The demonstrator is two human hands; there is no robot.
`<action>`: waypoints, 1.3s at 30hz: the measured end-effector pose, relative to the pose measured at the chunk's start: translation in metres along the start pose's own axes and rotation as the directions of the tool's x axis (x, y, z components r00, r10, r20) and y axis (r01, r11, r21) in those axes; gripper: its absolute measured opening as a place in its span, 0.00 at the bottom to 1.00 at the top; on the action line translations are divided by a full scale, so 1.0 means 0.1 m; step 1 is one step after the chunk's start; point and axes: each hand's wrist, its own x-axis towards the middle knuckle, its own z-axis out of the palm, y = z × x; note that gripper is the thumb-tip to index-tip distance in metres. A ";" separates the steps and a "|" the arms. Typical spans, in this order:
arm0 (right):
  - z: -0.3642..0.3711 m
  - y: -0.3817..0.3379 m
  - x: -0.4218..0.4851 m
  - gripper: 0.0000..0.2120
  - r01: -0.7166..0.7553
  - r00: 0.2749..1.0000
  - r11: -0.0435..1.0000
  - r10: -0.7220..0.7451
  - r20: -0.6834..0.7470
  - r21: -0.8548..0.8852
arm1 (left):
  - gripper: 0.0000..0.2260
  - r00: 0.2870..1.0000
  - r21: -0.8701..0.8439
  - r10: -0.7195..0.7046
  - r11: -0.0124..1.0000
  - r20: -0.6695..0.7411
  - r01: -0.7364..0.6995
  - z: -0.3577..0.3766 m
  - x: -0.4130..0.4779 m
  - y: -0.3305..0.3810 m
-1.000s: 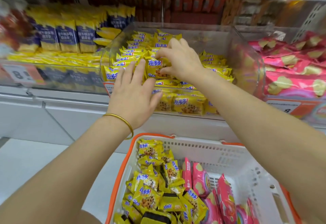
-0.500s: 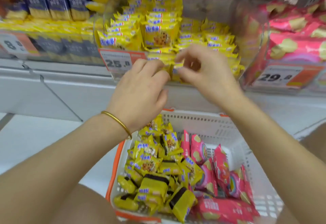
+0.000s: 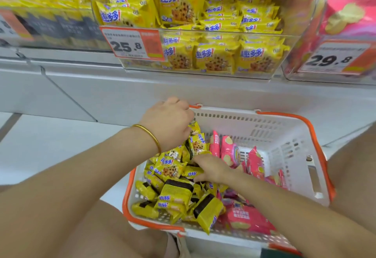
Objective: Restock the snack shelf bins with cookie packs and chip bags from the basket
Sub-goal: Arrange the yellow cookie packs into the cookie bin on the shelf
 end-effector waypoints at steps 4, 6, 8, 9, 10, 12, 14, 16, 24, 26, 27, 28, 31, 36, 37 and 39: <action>-0.31 0.21 -0.06 0.15 0.026 0.998 0.978 -0.036 0.042 0.207 | 0.15 0.998 -0.050 0.024 0.999 0.058 -0.021 -0.01 0.05 0.02; -0.55 0.29 -0.17 0.11 -0.032 0.997 0.915 0.001 0.076 0.403 | 0.15 0.996 -0.096 0.015 0.995 0.089 -0.007 -0.02 0.08 0.02; -0.79 0.31 -0.30 0.07 -0.063 0.996 0.795 0.013 0.087 0.603 | 0.15 0.994 -0.154 0.008 0.988 0.112 0.009 -0.03 0.12 0.03; -0.91 0.29 -0.36 0.07 -0.052 0.998 0.747 0.010 0.068 0.663 | 0.16 0.993 -0.198 0.005 0.980 0.121 0.019 -0.04 0.15 0.03; -1.03 0.25 -0.44 0.08 -0.028 0.999 0.714 0.000 0.040 0.700 | 0.17 0.991 -0.264 -0.002 0.964 0.134 0.038 -0.06 0.16 0.04; -1.27 0.14 -0.58 0.10 0.028 1.000 0.674 -0.026 -0.015 0.738 | 0.19 0.987 -0.421 -0.033 0.902 0.154 0.096 -0.11 0.19 0.06; -1.49 0.01 -0.72 0.09 0.067 0.998 0.590 -0.041 -0.053 0.804 | 0.17 0.992 -0.512 -0.075 0.850 0.107 0.119 -0.18 0.23 0.05; -1.69 -0.10 -0.85 0.09 0.136 0.991 0.525 -0.054 -0.126 0.840 | 0.10 0.990 -0.581 -0.138 0.806 0.006 0.115 -0.29 0.25 0.00; -2.77 -0.51 -1.11 0.13 0.344 0.804 0.778 0.045 -0.592 0.527 | 0.09 0.744 -0.890 -0.527 0.408 -0.412 -0.204 -0.90 0.22 -0.29; -3.08 -0.59 -1.05 0.13 0.358 0.662 0.858 0.044 -0.748 0.367 | 0.04 0.563 -0.779 -0.586 0.600 -0.583 -0.182 -0.97 0.19 -0.43; -3.20 -0.61 -0.98 0.14 0.323 0.597 0.902 0.041 -0.801 0.287 | 0.03 0.503 -0.701 -0.575 0.707 -0.646 -0.091 -0.97 0.17 -0.51; -3.30 -0.63 -0.87 0.16 0.254 0.553 0.946 0.031 -0.833 0.203 | 0.06 0.480 -0.616 -0.548 0.788 -0.685 0.020 -0.96 0.16 -0.59; -3.40 -0.68 -0.49 0.19 0.073 0.569 0.997 -0.015 -0.822 0.032 | 0.12 0.557 -0.462 -0.488 0.864 -0.672 0.200 -0.88 0.18 -0.73; -3.30 -0.67 -0.14 0.17 -0.036 0.529 0.998 -0.031 -0.848 -0.060 | 0.20 0.716 -0.382 -0.449 0.884 -0.534 0.269 -0.71 0.23 -0.68; -3.28 -0.68 -0.11 0.17 -0.047 0.521 0.996 -0.045 -0.852 -0.081 | 0.22 0.730 -0.353 -0.433 0.894 -0.528 0.276 -0.68 0.24 -0.69; -3.26 -0.70 -0.07 0.17 -0.081 0.550 0.988 -0.064 -0.833 -0.129 | 0.25 0.751 -0.295 -0.402 0.913 -0.524 0.283 -0.64 0.23 -0.71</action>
